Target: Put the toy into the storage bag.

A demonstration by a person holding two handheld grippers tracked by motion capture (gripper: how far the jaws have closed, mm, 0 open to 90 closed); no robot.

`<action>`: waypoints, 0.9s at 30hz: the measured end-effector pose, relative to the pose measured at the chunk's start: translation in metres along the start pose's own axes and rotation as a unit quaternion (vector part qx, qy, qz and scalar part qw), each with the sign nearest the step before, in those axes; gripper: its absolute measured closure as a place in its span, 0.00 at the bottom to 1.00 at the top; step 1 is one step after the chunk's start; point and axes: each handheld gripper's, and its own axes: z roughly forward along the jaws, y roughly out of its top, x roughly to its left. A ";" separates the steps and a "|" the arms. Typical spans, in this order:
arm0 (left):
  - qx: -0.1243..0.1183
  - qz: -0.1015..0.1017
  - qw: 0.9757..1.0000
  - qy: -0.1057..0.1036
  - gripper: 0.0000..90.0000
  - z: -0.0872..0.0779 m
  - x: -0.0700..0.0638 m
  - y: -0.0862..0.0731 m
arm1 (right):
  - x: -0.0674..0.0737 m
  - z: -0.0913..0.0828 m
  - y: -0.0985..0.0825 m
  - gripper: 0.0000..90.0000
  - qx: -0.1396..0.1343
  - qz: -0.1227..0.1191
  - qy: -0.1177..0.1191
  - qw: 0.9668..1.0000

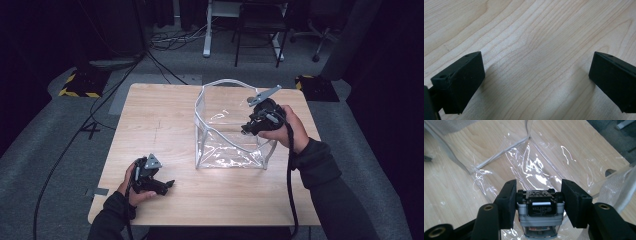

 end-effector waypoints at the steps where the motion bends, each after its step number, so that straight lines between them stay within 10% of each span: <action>1: -0.002 0.002 1.000 0.003 0.01 0.000 0.000 0.000 | 0.000 0.000 -0.001 0.54 0.002 -0.004 -0.002 1.000; 27: -0.001 0.003 1.000 0.003 0.01 0.000 0.000 0.000 | 0.008 0.000 -0.013 0.54 0.037 -0.014 0.017 0.999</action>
